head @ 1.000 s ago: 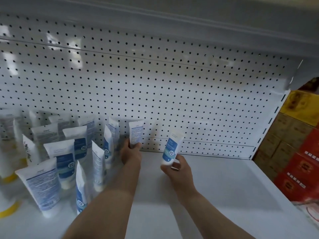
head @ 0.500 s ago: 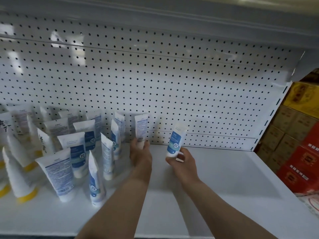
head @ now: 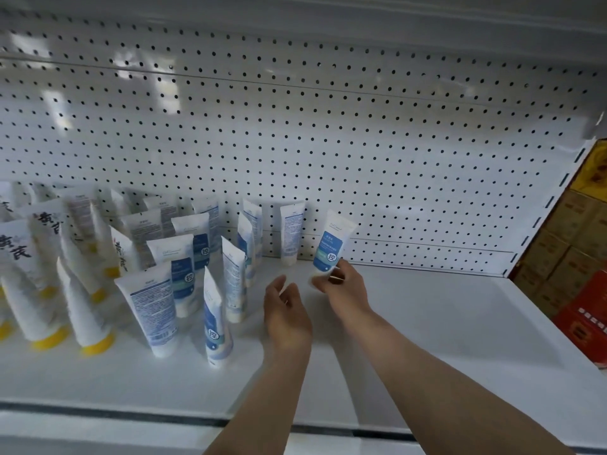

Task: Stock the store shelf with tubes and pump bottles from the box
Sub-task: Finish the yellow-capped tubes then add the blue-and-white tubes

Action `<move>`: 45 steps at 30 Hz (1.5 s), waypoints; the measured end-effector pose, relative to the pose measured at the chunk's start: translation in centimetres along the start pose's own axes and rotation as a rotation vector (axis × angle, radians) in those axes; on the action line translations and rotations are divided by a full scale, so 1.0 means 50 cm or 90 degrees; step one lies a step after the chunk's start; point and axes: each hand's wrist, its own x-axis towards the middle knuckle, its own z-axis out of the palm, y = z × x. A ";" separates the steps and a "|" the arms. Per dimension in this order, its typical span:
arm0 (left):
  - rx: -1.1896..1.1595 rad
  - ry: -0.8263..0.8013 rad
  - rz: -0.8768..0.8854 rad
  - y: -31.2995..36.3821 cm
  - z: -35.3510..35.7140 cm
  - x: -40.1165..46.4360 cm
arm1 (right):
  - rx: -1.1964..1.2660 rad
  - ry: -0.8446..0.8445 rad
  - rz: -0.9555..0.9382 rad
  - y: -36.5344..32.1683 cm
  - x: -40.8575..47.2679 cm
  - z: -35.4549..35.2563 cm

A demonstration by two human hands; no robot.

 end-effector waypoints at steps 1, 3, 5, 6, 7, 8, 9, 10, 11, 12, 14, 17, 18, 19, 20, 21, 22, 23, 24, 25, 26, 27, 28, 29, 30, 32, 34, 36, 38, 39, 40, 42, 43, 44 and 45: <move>0.008 0.001 0.001 -0.003 0.000 0.003 | -0.011 -0.009 -0.002 -0.003 0.006 0.009; 0.006 0.007 -0.007 -0.013 0.001 0.011 | -0.032 -0.031 -0.010 -0.006 0.018 0.028; 0.015 0.009 -0.022 -0.020 0.002 0.020 | -0.054 -0.052 -0.021 -0.007 0.028 0.045; 0.022 0.012 -0.032 -0.021 0.001 0.022 | -0.065 -0.060 -0.025 -0.007 0.032 0.052; 0.030 0.017 -0.044 -0.020 -0.001 0.022 | -0.074 -0.067 -0.028 -0.008 0.036 0.058; 0.046 0.022 -0.050 -0.017 -0.002 0.022 | -0.082 -0.073 -0.031 -0.011 0.039 0.063; 0.058 0.029 -0.055 -0.013 -0.003 0.020 | -0.088 -0.078 -0.035 -0.013 0.041 0.068; 0.064 0.033 -0.059 -0.008 -0.004 0.017 | -0.094 -0.082 -0.039 -0.017 0.044 0.072; 0.063 0.034 -0.062 -0.006 -0.005 0.015 | -0.098 -0.087 -0.041 -0.018 0.046 0.076; 0.060 0.035 -0.062 -0.004 -0.004 0.015 | -0.103 -0.091 -0.042 -0.019 0.048 0.079; 0.057 0.039 -0.059 -0.001 -0.004 0.013 | -0.114 -0.103 -0.045 -0.016 0.046 0.084; 0.064 0.043 -0.066 0.002 -0.005 0.012 | -0.127 -0.114 -0.057 -0.006 0.044 0.090; 0.066 0.042 -0.069 0.002 -0.004 0.012 | -0.132 -0.114 -0.061 -0.006 0.043 0.091; 0.064 0.043 -0.072 0.002 -0.003 0.012 | -0.136 -0.113 -0.064 -0.007 0.041 0.091; 0.062 0.043 -0.076 0.002 -0.003 0.013 | -0.139 -0.112 -0.065 -0.008 0.041 0.091; 0.063 0.042 -0.079 0.001 -0.003 0.012 | -0.140 -0.112 -0.066 -0.010 0.040 0.090; 0.066 0.041 -0.080 0.003 -0.002 0.011 | -0.141 -0.112 -0.068 -0.012 0.039 0.090; 0.067 0.041 -0.081 0.005 -0.002 0.010 | -0.143 -0.115 -0.069 -0.012 0.038 0.089; 0.063 0.042 -0.081 0.005 -0.003 0.010 | -0.144 -0.119 -0.069 -0.013 0.036 0.089; 0.059 0.043 -0.078 0.009 -0.004 0.008 | -0.142 -0.123 -0.067 -0.014 0.033 0.086; 0.057 0.044 -0.075 0.011 -0.005 0.007 | -0.132 -0.121 -0.060 -0.016 0.030 0.080; 0.062 0.044 -0.068 0.014 -0.006 0.005 | -0.114 -0.112 -0.051 -0.018 0.026 0.072; 0.069 0.043 -0.058 0.016 -0.004 0.004 | -0.098 -0.100 -0.045 -0.019 0.019 0.059; 0.076 0.038 -0.044 0.020 -0.003 0.002 | -0.092 -0.087 -0.046 -0.020 0.010 0.042; 0.077 0.030 -0.029 0.020 -0.002 0.000 | -0.096 -0.076 -0.049 -0.021 -0.001 0.021; 0.073 0.027 0.000 0.026 0.000 -0.013 | -0.090 -0.054 -0.053 -0.021 -0.029 -0.031; 0.106 0.037 0.012 0.025 0.001 -0.045 | -0.077 -0.024 -0.058 -0.021 -0.063 -0.095; 0.143 0.049 0.000 0.032 0.010 -0.105 | -0.060 0.019 -0.055 -0.018 -0.101 -0.161; 0.081 0.023 -0.044 0.043 0.036 -0.189 | -0.025 0.061 -0.038 -0.008 -0.146 -0.225; 0.032 -0.002 -0.061 0.047 0.052 -0.234 | -0.005 0.080 -0.030 0.000 -0.173 -0.256; -0.010 -0.028 -0.068 0.046 0.068 -0.278 | 0.014 0.096 -0.025 0.007 -0.204 -0.286; -0.074 -0.083 -0.062 0.040 0.091 -0.364 | 0.043 0.128 -0.020 0.018 -0.272 -0.345; -0.091 -0.105 -0.048 0.032 0.097 -0.406 | 0.054 0.143 -0.020 0.024 -0.308 -0.374; -0.090 -0.124 -0.025 0.018 0.101 -0.449 | 0.061 0.158 -0.020 0.034 -0.346 -0.401; -0.079 -0.143 -0.003 -0.001 0.103 -0.494 | 0.064 0.172 -0.021 0.046 -0.385 -0.425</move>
